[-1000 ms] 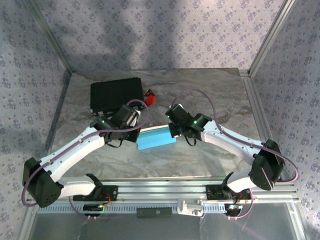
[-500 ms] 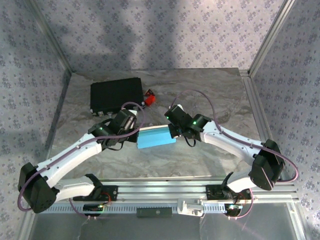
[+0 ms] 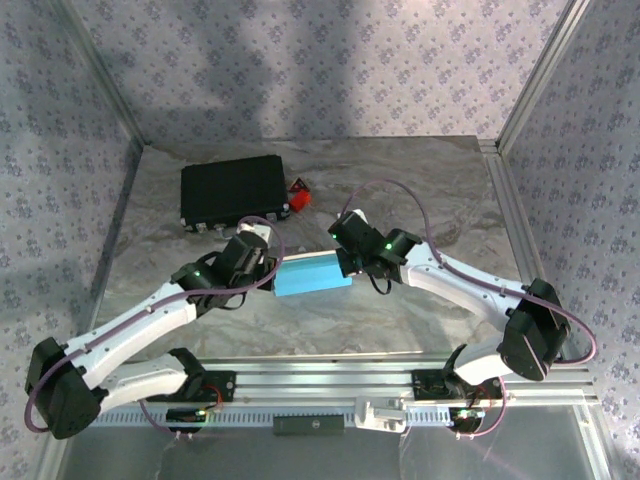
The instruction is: Fold the paper box
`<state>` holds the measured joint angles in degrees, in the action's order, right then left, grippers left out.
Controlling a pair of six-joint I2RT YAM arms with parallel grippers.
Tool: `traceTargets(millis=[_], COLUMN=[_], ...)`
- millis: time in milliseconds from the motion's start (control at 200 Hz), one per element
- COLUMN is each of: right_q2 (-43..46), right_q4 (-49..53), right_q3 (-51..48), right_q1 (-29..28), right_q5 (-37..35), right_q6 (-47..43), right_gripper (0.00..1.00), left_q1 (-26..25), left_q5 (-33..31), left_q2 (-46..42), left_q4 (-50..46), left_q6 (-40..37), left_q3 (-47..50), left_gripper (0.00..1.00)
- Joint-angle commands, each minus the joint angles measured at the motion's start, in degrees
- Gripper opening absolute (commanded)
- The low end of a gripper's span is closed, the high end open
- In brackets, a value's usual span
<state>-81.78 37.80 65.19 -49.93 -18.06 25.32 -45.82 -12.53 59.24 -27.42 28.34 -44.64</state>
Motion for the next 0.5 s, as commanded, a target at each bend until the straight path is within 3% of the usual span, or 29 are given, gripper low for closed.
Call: traceTargets(millis=[0,495], right_q2=[-0.14,3.37], right_q4=[-0.13,-5.52], right_q3=[-0.52,-6.31], right_q1=[-1.42,-2.42], right_q5=[0.67,-2.10], right_q6=[0.61,-1.06], right_gripper=[0.00,0.00], left_q1=[-1.11,-3.41], left_q5=[0.79,-2.04], left_q2=[-0.97,-2.20], left_q4=[4.52,8.88], left_q6=[-0.90,-1.01], left_q3=[1.69,6.50], left_gripper=[0.00,0.00])
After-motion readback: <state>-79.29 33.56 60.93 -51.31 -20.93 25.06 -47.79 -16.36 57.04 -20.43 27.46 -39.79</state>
